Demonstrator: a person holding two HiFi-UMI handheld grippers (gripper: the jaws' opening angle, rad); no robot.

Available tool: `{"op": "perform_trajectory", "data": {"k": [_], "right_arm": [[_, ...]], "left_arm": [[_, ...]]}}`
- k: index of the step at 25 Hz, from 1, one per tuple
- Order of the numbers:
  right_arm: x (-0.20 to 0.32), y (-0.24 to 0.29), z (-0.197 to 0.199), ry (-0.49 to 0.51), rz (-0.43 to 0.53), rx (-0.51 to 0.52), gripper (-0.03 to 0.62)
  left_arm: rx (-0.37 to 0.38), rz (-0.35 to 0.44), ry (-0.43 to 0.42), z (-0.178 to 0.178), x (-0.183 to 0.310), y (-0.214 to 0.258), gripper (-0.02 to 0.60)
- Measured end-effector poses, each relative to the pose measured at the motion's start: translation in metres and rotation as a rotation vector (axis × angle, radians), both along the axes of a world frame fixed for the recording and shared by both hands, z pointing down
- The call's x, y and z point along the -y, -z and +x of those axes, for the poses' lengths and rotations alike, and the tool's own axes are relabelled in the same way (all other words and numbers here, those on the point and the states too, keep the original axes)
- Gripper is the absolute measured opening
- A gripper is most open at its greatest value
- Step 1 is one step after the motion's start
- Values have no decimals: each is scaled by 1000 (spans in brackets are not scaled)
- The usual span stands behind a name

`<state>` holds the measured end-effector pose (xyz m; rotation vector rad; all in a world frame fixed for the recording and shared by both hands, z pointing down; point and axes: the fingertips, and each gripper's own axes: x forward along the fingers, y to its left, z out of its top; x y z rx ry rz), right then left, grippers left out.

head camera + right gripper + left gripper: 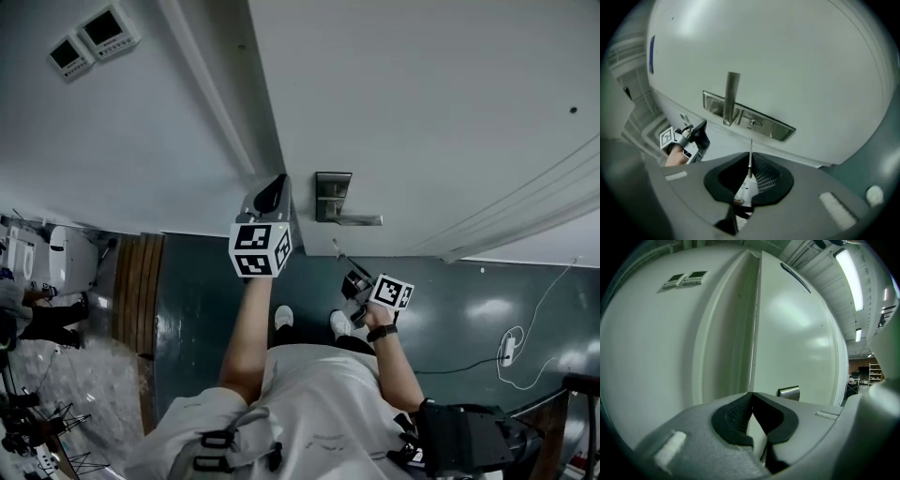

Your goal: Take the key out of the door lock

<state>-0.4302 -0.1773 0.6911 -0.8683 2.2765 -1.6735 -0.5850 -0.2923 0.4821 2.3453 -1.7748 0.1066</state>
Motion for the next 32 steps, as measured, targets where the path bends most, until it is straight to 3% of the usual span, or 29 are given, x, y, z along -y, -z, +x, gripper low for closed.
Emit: {"op": "perform_trajectory", "data": {"k": [4, 6, 11, 14, 18, 21, 24, 27, 32], "right_arm": [[-3, 15, 36, 103, 175, -277, 29], [-5, 29, 43, 150, 259, -368, 29], [-6, 85, 30, 203, 463, -403, 29], [-5, 127, 18, 150, 560, -383, 29], [-11, 183, 5, 36, 682, -458, 29], [-19, 220, -7, -55, 755, -544, 29], [-35, 245, -13, -188, 780, -628, 29], [-62, 256, -23, -266, 785, -688, 29], [-97, 267, -42, -299, 812, -745, 29]], "left_arm": [[14, -17, 60, -1, -18, -10, 2], [25, -30, 77, 5, -28, -15, 2], [43, -32, 89, 21, -57, -18, 2], [64, -13, 45, 35, -72, -10, 2], [86, 73, -47, 55, -98, 21, 2], [92, 151, -59, 48, -123, 48, 2], [170, 225, -50, 28, -153, 64, 2], [124, 244, -45, 4, -184, 69, 2], [44, 230, -49, -17, -210, 64, 2]]}}
